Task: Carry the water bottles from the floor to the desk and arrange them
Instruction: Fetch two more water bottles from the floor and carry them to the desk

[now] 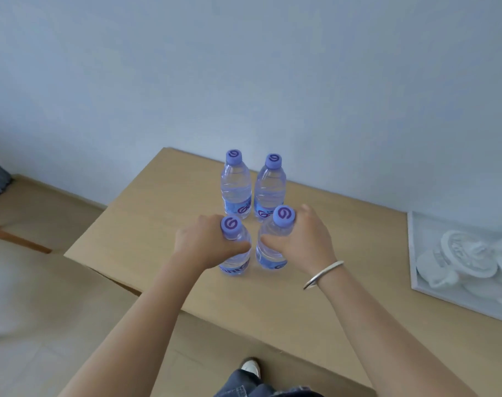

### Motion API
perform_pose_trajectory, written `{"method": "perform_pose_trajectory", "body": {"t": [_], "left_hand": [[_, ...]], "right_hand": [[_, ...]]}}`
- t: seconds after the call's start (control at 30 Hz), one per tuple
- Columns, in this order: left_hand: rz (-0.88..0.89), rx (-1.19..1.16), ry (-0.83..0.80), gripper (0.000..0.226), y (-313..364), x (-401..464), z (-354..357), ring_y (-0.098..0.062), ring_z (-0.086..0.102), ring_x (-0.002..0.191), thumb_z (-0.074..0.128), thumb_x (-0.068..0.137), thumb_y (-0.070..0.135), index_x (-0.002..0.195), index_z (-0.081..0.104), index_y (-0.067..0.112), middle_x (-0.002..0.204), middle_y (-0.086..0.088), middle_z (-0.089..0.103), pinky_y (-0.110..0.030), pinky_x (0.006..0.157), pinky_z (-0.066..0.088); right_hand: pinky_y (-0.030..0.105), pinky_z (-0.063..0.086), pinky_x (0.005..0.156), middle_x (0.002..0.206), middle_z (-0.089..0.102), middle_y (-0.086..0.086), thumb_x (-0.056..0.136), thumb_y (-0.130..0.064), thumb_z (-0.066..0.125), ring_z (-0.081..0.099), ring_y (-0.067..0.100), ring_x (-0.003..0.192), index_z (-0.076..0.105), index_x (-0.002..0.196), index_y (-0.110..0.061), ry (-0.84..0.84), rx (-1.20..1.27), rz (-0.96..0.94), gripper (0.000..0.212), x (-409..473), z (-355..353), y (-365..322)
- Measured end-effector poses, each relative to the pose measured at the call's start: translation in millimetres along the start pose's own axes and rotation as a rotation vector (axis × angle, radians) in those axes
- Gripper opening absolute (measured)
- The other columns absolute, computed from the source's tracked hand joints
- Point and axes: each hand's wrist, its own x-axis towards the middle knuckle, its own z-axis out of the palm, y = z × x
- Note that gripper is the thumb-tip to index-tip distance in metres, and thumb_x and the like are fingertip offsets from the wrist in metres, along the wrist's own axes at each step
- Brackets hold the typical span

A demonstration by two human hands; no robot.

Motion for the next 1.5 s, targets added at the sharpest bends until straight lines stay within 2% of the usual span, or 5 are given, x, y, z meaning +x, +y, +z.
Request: {"method": "perform_pose_trajectory", "body": {"t": [0.37,0.53,0.67,1.0,1.5], "left_hand": [[-0.074,-0.167,-0.005,0.051,-10,10,17,-0.017,0.046,0.057,0.055,0.058,0.068,0.071,0.049,0.019,0.066,0.003,0.053,-0.026,0.05,0.036],[-0.139,0.07,-0.26,0.051,-8,-6,34,-0.022,0.06,0.07,0.049,0.074,0.066,0.075,0.048,0.015,0.069,-0.001,0.055,-0.026,0.058,0.043],[0.017,0.201,-0.426,0.047,22,-19,55,-0.015,0.05,0.058,0.05,0.081,0.059,0.064,0.038,0.016,0.06,0.002,0.048,-0.025,0.054,0.039],[0.502,0.37,-0.426,0.041,159,-69,112,-0.026,0.055,0.105,0.05,0.088,0.046,0.113,0.054,0.013,0.116,-0.005,0.058,-0.028,0.073,0.039],[1.225,0.395,-0.551,0.028,361,-326,211,-0.018,0.051,0.078,0.048,0.089,0.047,0.088,0.049,0.02,0.088,0.001,0.053,-0.027,0.067,0.04]], "right_hand": [[0.028,0.037,0.061,0.072,0.038,-0.011,0.062,-0.04,0.075,0.052,0.02,0.075,0.038,0.058,-0.031,0.016,-0.072,0.065,0.038,15,26,7],[0.036,0.047,0.083,0.107,0.05,0.0,0.064,-0.046,0.076,0.049,0.021,0.106,0.051,0.111,-0.019,-0.09,-0.107,0.071,0.06,10,21,8],[0.038,0.04,0.094,0.13,0.041,0.008,0.069,-0.052,0.071,0.04,0.026,0.122,0.03,0.137,-0.014,-0.122,-0.145,0.155,0.088,-13,-2,27],[0.033,0.039,0.092,0.123,0.052,0.007,0.089,-0.026,0.049,0.049,0.024,0.114,0.044,0.129,-0.011,0.114,-0.179,0.608,0.044,-131,-123,130],[0.024,0.037,0.08,0.12,0.059,0.005,0.091,-0.023,0.047,0.055,0.021,0.106,0.056,0.118,-0.013,0.666,-0.089,1.111,0.03,-466,-272,232]]}}
